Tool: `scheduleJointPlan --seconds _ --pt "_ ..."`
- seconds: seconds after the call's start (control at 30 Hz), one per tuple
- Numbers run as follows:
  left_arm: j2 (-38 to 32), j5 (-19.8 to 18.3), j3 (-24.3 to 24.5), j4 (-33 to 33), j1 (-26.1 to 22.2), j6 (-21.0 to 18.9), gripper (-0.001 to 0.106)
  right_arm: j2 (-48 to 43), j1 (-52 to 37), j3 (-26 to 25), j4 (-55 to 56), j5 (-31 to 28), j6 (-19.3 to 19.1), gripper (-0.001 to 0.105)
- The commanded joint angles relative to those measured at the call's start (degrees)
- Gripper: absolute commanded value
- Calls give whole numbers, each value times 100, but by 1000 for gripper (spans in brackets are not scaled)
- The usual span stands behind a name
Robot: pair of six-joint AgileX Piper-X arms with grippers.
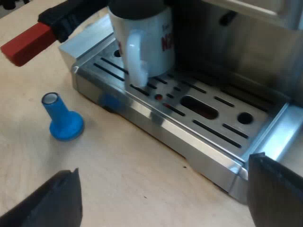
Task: Remove mug from coffee machine
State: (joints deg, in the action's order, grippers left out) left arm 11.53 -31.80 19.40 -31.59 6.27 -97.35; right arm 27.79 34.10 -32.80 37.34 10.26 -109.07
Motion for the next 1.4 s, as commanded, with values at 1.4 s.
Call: scheduleJointPlan --seconds 1.4 --pt "23 -403 -758 621 22 -19 90 3572 959 1735 -6569 -961 473 72"
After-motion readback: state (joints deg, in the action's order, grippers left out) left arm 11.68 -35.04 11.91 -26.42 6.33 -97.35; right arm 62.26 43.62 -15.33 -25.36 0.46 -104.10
